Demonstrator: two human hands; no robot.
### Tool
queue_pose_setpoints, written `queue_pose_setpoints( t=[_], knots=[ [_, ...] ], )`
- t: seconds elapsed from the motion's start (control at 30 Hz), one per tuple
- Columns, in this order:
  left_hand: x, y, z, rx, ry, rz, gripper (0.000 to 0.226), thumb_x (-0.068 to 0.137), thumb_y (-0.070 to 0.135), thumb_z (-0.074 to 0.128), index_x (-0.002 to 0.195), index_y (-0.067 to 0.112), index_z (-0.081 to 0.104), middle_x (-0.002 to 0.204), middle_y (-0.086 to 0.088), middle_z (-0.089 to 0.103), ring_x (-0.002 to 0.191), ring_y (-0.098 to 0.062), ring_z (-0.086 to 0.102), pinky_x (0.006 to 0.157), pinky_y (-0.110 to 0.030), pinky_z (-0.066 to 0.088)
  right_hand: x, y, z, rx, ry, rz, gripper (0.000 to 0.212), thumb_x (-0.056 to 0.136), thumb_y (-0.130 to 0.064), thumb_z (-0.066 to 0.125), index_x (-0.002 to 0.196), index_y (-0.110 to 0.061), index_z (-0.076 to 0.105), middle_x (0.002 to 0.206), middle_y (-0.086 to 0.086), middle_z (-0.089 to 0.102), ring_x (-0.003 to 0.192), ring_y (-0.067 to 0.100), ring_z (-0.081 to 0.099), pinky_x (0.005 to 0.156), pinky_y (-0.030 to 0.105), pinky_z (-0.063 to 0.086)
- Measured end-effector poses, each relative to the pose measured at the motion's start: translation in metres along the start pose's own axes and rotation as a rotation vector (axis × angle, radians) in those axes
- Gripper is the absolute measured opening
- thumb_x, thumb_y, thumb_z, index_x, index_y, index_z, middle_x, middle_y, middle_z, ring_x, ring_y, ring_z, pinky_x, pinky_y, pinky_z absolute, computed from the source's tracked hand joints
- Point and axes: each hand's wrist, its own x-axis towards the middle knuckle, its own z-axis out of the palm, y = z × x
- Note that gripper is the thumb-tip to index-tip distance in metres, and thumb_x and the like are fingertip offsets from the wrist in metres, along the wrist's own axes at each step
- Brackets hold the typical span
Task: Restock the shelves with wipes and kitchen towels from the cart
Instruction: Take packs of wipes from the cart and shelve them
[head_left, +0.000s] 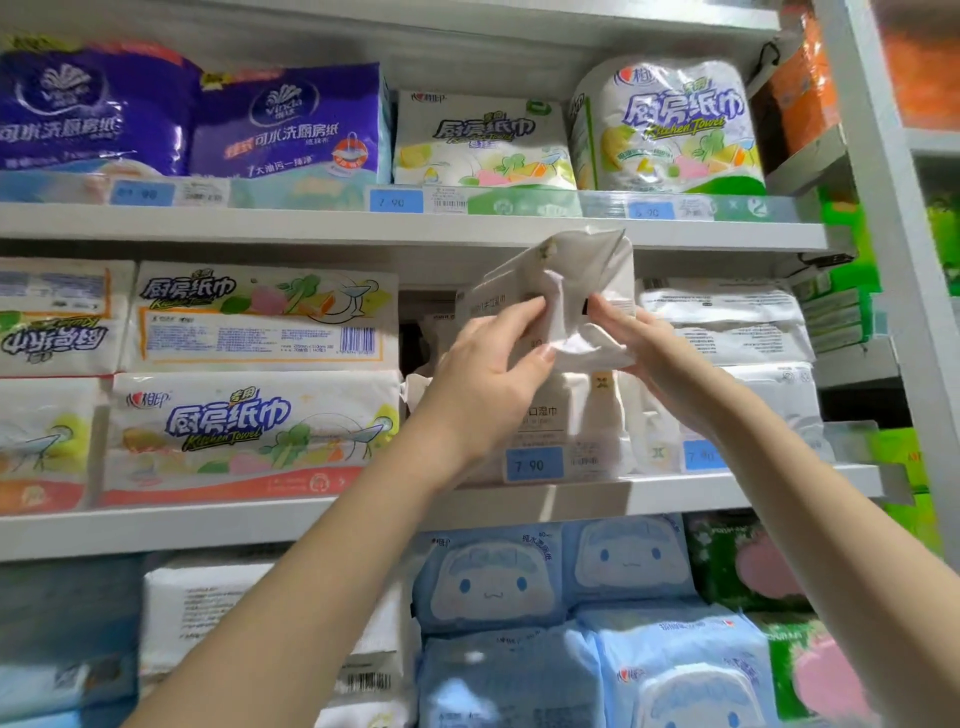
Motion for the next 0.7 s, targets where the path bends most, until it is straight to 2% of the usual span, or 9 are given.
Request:
queue_pose_setpoints(
  t=[0.07, 0.13, 0.2, 0.27, 0.33, 0.4, 0.47, 0.6, 0.7],
  knots=[
    [0.002, -0.003, -0.001, 0.063, -0.022, 0.047, 0.048, 0.098, 0.024, 0.049, 0.144, 0.027, 0.039, 0.145, 0.007, 0.039, 0.135, -0.006, 0.027, 0.114, -0.026, 0.019, -0.001, -0.001, -0.004, -0.048, 0.063, -0.030, 0.037, 0.090, -0.038, 0.062, 0.116, -0.011, 0.065, 0.108, 0.002, 0.070, 0.097, 0.012, 0.064, 0.081, 0.017, 0.049],
    [0.005, -0.006, -0.003, 0.094, -0.022, 0.087, 0.046, 0.097, 0.021, 0.051, 0.141, 0.027, 0.043, 0.143, 0.015, 0.038, 0.135, -0.003, 0.023, 0.110, -0.021, 0.016, -0.002, -0.003, -0.006, -0.082, 0.133, -0.072, 0.028, 0.093, -0.028, 0.060, 0.118, -0.014, 0.063, 0.105, 0.002, 0.070, 0.090, 0.008, 0.063, 0.071, 0.013, 0.048],
    [0.011, -0.009, -0.005, 0.081, -0.007, 0.097, 0.041, 0.094, 0.022, 0.056, 0.135, 0.027, 0.051, 0.138, 0.018, 0.041, 0.131, -0.006, 0.027, 0.104, -0.016, 0.017, -0.004, -0.006, -0.007, -0.060, 0.139, -0.089, 0.027, 0.093, -0.023, 0.060, 0.120, -0.017, 0.060, 0.100, 0.001, 0.070, 0.084, 0.004, 0.065, 0.067, 0.013, 0.048],
    [0.016, -0.013, -0.003, 0.093, 0.017, 0.140, 0.043, 0.086, 0.027, 0.060, 0.129, 0.023, 0.057, 0.131, 0.013, 0.044, 0.126, -0.010, 0.036, 0.103, -0.020, 0.026, -0.005, -0.009, -0.007, -0.091, 0.156, -0.077, 0.025, 0.093, -0.022, 0.060, 0.118, -0.020, 0.060, 0.097, 0.000, 0.070, 0.078, 0.004, 0.065, 0.061, 0.012, 0.046],
    [0.020, -0.016, 0.002, 0.114, 0.064, 0.172, 0.046, 0.079, 0.020, 0.064, 0.124, 0.017, 0.057, 0.123, 0.008, 0.044, 0.117, -0.012, 0.046, 0.101, -0.024, 0.035, -0.005, -0.011, -0.009, -0.252, 0.251, -0.095, 0.023, 0.090, -0.028, 0.063, 0.113, -0.026, 0.061, 0.094, -0.003, 0.068, 0.080, 0.008, 0.063, 0.062, 0.019, 0.047],
    [0.023, -0.020, 0.008, 0.121, 0.148, 0.161, 0.044, 0.078, 0.010, 0.071, 0.120, 0.012, 0.058, 0.118, 0.004, 0.046, 0.107, -0.009, 0.050, 0.097, -0.022, 0.039, -0.007, -0.014, -0.010, -0.403, 0.374, -0.124, 0.029, 0.085, -0.034, 0.067, 0.113, -0.030, 0.061, 0.091, -0.004, 0.065, 0.086, 0.015, 0.064, 0.072, 0.033, 0.052],
    [0.024, -0.021, 0.013, 0.136, 0.214, 0.150, 0.041, 0.077, 0.010, 0.075, 0.115, 0.010, 0.060, 0.114, 0.003, 0.050, 0.103, -0.008, 0.051, 0.093, -0.018, 0.039, -0.010, -0.019, -0.008, -0.439, 0.416, -0.130, 0.034, 0.083, -0.040, 0.067, 0.113, -0.028, 0.061, 0.090, -0.003, 0.066, 0.089, 0.018, 0.065, 0.080, 0.041, 0.054],
    [0.022, -0.020, 0.013, 0.145, 0.164, 0.171, 0.039, 0.082, 0.023, 0.067, 0.118, 0.011, 0.063, 0.111, 0.005, 0.052, 0.108, -0.014, 0.053, 0.096, -0.023, 0.038, -0.012, -0.023, -0.001, -0.481, 0.323, -0.106, 0.042, 0.076, -0.056, 0.069, 0.106, -0.028, 0.063, 0.094, -0.008, 0.069, 0.091, 0.012, 0.062, 0.081, 0.034, 0.050],
    [0.025, -0.021, 0.000, 0.226, 0.142, 0.091, 0.037, 0.092, 0.022, 0.058, 0.129, 0.015, 0.057, 0.125, 0.001, 0.050, 0.119, -0.017, 0.048, 0.100, -0.022, 0.031, -0.006, -0.025, -0.003, -0.464, 0.310, -0.077, 0.040, 0.075, -0.047, 0.073, 0.109, -0.027, 0.064, 0.094, -0.008, 0.068, 0.089, 0.010, 0.062, 0.071, 0.029, 0.046]
  ],
)
